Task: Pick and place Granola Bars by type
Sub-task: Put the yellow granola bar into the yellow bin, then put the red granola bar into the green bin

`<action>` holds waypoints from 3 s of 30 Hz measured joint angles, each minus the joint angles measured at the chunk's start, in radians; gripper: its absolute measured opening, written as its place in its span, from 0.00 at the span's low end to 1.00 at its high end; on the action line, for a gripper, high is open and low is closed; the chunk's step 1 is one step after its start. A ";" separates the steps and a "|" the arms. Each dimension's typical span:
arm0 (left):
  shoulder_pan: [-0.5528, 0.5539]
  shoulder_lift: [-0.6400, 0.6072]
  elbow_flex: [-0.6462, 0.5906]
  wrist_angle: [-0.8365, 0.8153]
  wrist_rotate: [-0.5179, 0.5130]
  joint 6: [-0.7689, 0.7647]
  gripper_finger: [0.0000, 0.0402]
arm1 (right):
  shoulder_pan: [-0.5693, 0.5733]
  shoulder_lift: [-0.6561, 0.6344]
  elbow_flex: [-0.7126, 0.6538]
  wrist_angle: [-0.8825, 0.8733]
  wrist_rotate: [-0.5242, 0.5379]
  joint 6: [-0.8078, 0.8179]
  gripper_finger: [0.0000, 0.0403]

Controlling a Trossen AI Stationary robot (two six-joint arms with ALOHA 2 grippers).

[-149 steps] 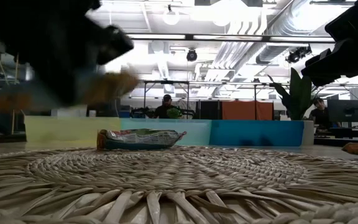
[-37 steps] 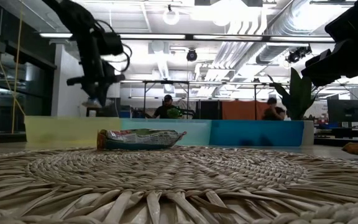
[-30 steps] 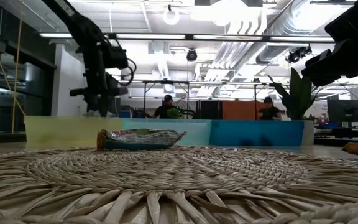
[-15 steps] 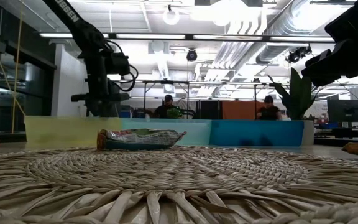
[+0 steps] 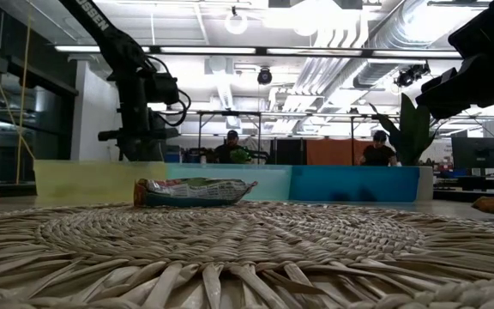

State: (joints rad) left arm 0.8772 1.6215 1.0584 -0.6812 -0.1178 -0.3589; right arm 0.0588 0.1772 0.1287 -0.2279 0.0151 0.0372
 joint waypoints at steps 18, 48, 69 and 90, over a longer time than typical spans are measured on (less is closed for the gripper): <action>0.000 -0.082 -0.001 0.083 0.170 0.111 0.43 | 0.000 0.000 0.000 0.000 0.000 0.000 0.00; -0.001 -0.696 0.000 -0.119 0.936 0.415 0.44 | 0.000 0.000 0.000 0.000 0.000 0.000 0.00; -0.280 -0.961 0.000 -0.669 0.826 0.531 0.43 | 0.000 0.000 0.000 0.000 0.000 0.000 0.00; -0.774 -1.034 -0.336 -0.207 0.837 0.063 0.43 | 0.000 0.000 0.000 0.000 0.000 0.000 0.00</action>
State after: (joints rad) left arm 0.1036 0.5874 0.7228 -0.8883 0.7192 -0.2963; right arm 0.0589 0.1776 0.1291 -0.2279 0.0151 0.0370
